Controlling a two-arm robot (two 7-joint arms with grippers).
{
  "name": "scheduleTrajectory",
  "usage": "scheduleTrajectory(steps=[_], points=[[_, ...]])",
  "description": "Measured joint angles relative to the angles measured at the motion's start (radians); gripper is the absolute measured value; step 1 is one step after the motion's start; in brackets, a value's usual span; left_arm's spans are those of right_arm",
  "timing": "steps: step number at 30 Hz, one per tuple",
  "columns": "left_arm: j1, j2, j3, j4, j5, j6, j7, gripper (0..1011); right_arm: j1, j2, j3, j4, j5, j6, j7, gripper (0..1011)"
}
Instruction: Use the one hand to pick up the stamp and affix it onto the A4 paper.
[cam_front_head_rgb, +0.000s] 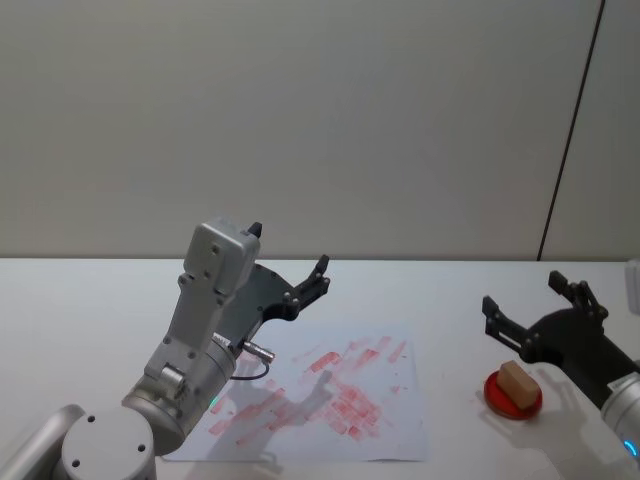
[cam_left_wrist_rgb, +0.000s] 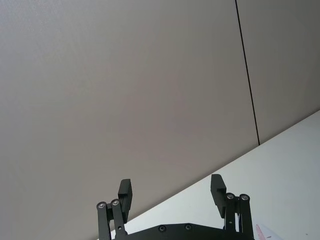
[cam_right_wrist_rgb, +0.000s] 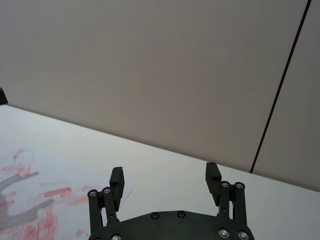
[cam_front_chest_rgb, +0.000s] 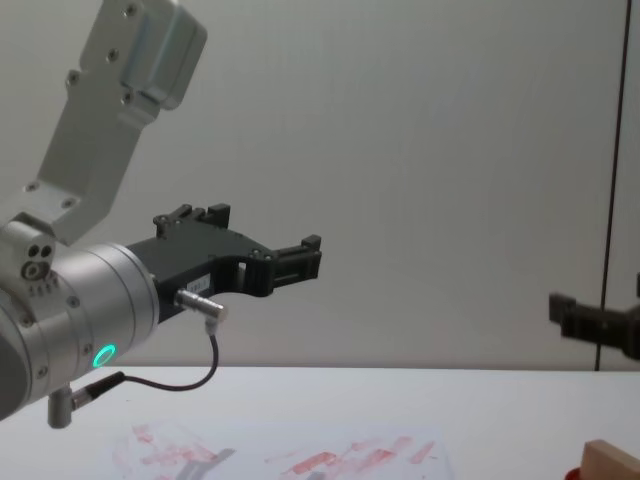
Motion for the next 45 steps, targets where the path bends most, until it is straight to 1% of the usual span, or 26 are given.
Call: scheduleTrajectory(steps=[9,17,24,33,37,38,42,45], points=[[0.000,0.000,0.000,0.000,0.000,0.000,0.000,1003,-0.010,0.021,0.009,0.034,0.001,0.021,0.042,1001],[0.000,0.000,0.000,0.000,0.000,0.000,0.000,1002,-0.019,0.036,0.018,0.072,0.024,0.039,0.080,1001],[0.000,0.000,0.000,0.000,0.000,0.000,0.000,1002,-0.015,0.035,0.019,0.117,0.043,0.048,0.106,1001],[0.000,0.000,0.000,0.000,0.000,0.000,0.000,1002,0.002,0.027,0.017,0.177,0.054,0.053,0.134,1001],[0.000,0.000,0.000,0.000,0.000,0.000,0.000,1002,0.006,0.025,0.016,0.191,0.057,0.054,0.142,1001],[0.000,0.000,0.000,0.000,0.000,0.000,0.000,1002,0.007,0.024,0.016,0.196,0.059,0.055,0.146,995],[0.000,0.000,0.000,0.000,0.000,0.000,0.000,1003,0.011,0.023,0.015,0.209,0.063,0.055,0.156,915],[0.000,0.000,0.000,0.000,0.000,0.000,0.000,1003,0.013,0.022,0.014,0.217,0.067,0.055,0.164,834]])
